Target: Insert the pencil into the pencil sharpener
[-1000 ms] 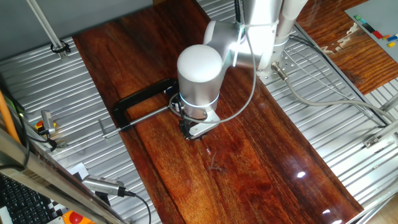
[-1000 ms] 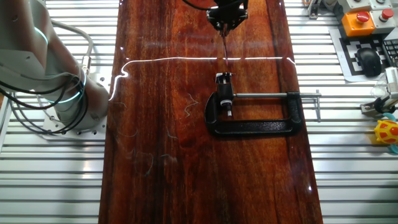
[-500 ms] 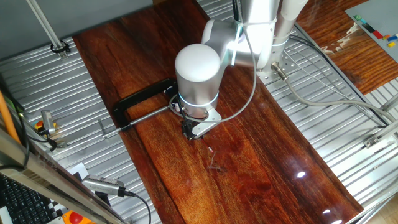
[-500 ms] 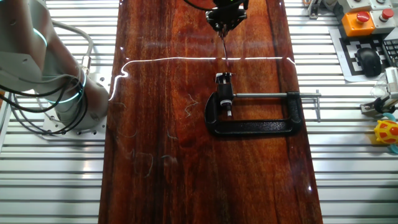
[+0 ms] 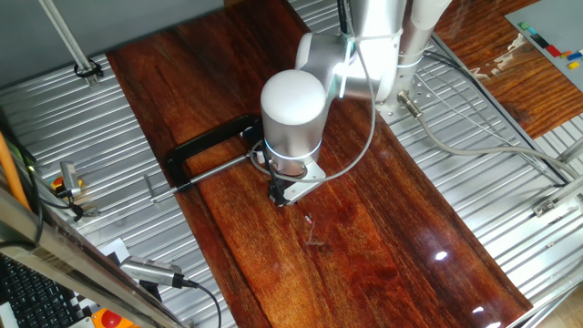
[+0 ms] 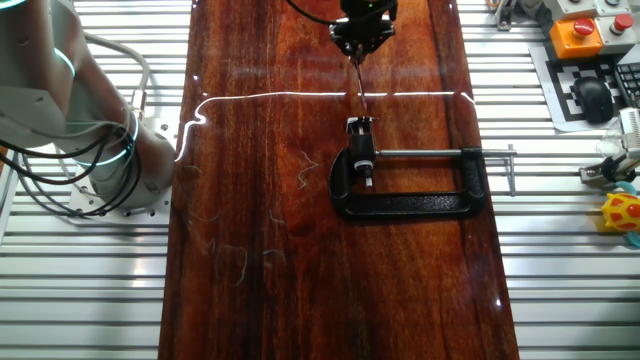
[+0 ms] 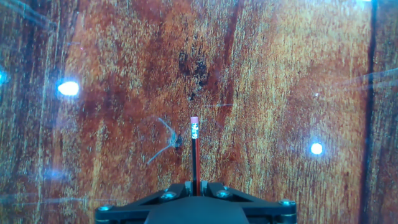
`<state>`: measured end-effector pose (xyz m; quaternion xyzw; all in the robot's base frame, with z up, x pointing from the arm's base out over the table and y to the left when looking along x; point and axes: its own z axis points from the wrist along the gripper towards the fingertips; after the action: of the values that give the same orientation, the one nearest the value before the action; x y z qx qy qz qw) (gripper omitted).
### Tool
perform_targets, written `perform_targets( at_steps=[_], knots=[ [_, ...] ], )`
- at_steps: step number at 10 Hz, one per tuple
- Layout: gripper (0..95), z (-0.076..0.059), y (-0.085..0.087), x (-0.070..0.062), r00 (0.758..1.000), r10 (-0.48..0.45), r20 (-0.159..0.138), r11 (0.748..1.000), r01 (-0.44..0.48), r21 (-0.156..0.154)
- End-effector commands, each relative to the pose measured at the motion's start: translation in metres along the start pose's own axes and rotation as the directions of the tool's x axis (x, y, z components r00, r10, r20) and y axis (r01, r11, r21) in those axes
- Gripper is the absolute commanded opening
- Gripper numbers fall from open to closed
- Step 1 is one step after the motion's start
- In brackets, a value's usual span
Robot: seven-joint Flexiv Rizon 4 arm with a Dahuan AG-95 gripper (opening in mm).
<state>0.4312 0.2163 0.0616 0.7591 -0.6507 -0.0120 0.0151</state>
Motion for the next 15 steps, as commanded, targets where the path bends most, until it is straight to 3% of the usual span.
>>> perform_targets(
  at_steps=[1, 3, 5, 6, 7, 9, 15],
  knots=[
    [0.0, -0.0001, 0.0002, 0.0002, 1.000, 0.001, 0.000, 1.000, -0.001, -0.002],
    [0.0, -0.0002, 0.0003, 0.0004, 0.999, 0.046, -0.014, 0.999, -0.046, -0.005],
    [0.0, -0.0002, 0.0003, 0.0004, 0.996, 0.092, -0.008, 0.996, -0.092, 0.005],
    [0.0, -0.0002, 0.0003, 0.0004, 0.995, 0.094, -0.025, 0.996, -0.094, 0.009],
    [0.0, -0.0002, 0.0003, 0.0004, 0.995, 0.090, -0.036, 0.996, -0.090, 0.010],
    [0.0, -0.0002, 0.0003, 0.0004, 0.999, 0.024, -0.029, 1.000, -0.023, 0.001],
    [0.0, 0.0004, 0.0020, 0.0000, 0.999, 0.021, -0.027, 1.000, -0.021, 0.003]
  ],
)
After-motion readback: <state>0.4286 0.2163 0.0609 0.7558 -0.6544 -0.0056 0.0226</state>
